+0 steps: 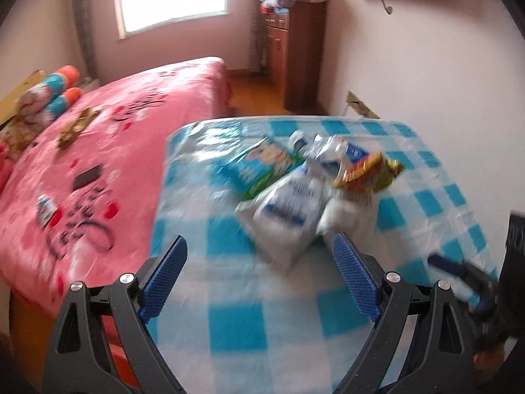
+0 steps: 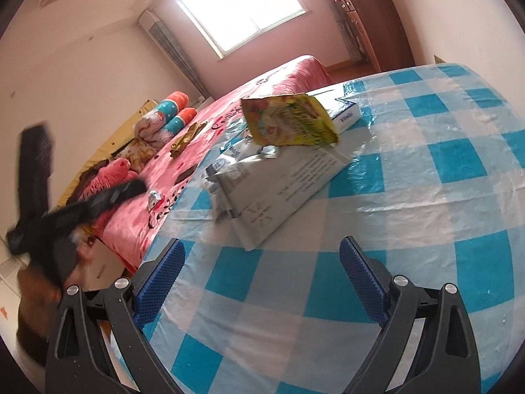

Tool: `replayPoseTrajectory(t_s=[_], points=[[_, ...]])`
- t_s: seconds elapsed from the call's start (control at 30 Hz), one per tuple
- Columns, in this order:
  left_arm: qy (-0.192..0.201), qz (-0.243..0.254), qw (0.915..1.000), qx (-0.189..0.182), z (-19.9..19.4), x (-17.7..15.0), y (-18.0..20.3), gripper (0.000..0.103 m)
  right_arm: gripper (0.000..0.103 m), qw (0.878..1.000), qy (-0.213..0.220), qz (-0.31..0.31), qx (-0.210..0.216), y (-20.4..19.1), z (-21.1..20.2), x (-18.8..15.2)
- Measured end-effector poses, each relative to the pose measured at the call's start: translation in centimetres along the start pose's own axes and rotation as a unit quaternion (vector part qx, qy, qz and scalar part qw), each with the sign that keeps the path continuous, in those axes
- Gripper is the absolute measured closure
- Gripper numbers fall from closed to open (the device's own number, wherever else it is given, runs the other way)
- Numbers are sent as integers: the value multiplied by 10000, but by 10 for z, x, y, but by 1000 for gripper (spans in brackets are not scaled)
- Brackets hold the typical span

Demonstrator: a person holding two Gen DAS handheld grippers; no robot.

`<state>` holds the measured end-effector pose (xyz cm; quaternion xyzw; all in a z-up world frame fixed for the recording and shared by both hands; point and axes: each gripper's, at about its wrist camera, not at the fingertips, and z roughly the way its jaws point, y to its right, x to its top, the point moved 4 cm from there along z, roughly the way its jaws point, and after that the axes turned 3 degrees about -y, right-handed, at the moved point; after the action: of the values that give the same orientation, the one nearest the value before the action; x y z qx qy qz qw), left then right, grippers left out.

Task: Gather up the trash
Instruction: 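Move both tools back toward the remaining trash on the table, then grasp the blue cow wrapper with left tool while right tool grasps snack bag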

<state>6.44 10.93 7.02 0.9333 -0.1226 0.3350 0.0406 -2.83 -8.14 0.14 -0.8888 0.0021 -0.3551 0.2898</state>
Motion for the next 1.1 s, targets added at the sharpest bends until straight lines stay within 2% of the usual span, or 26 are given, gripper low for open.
replayPoseTrajectory(t_s=[0.13, 0.2, 0.4, 0.67, 0.87, 0.93, 1.1], points=[[-172, 372, 9991, -50, 42, 42, 0, 12, 9, 9997, -37, 133, 220, 9, 0, 1], [-279, 485, 9984, 77, 62, 58, -5, 12, 9, 9994, -65, 196, 293, 13, 1, 2], [-600, 669, 9959, 123, 118, 85, -13, 12, 9, 9984, -73, 302, 482, 22, 0, 8], [-1031, 1051, 9891, 35, 161, 84, -2, 12, 9, 9976, -52, 444, 534, 35, -4, 11], [-1104, 834, 9903, -114, 172, 79, 2, 13, 9, 9977, -15, 461, 497, 40, -5, 13], [-1107, 758, 9908, -192, 171, 77, 4, 23, 9, 9978, 17, 448, 479, 42, -8, 14], [-1187, 598, 9904, -392, 167, 65, 15, 33, 9, 9977, 92, 528, 417, 49, -13, 16]])
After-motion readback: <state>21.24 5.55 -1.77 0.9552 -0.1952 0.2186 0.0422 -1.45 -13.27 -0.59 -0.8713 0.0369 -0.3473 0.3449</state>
